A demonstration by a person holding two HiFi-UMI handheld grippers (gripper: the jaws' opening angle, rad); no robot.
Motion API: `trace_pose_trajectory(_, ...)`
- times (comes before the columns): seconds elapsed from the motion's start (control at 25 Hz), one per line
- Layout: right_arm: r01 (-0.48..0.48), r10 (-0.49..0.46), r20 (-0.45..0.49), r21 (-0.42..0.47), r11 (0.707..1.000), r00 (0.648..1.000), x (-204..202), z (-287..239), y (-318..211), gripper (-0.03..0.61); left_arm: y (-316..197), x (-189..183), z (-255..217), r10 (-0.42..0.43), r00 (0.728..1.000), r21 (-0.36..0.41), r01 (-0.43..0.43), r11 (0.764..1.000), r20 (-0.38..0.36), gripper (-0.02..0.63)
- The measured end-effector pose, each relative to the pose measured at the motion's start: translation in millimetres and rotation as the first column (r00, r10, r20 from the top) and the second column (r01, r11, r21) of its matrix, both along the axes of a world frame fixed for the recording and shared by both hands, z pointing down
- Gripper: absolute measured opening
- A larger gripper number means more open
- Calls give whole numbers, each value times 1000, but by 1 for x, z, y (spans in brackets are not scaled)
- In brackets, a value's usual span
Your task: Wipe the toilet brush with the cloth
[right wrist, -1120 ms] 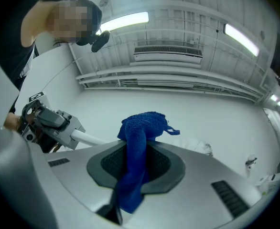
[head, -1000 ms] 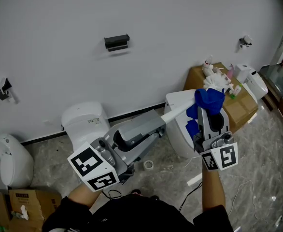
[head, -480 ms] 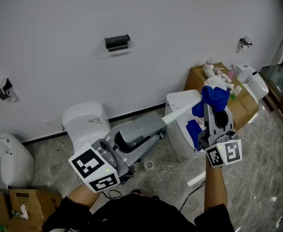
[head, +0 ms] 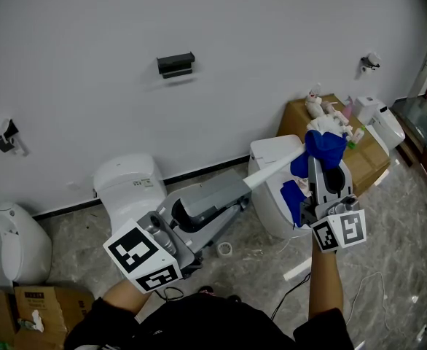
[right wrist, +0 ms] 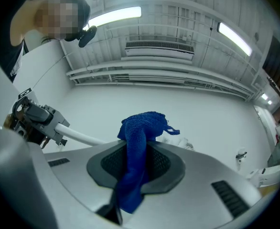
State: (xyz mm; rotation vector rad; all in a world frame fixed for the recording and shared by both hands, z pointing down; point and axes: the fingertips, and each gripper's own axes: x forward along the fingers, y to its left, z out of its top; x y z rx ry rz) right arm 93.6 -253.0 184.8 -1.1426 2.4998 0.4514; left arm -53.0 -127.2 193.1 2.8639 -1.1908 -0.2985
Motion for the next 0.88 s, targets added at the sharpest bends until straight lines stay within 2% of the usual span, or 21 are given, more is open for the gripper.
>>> trace_pose_trajectory(0.16,2,-2,-12,-8,1000,1000,4,6,5,81,4,6,4,-22,998,41,20,999,55,164)
trace_pose_trajectory(0.44,10,-10,-19,-9,1000,1000,5,-2,13,81,-4,2,5,-22,999,20,21,1000,32,164)
trace_pose_trajectory(0.88,92,-97,43,94,991,994,-7,-53,51,81,-15,-3,19,-21,998,-12,22,1000,52,164)
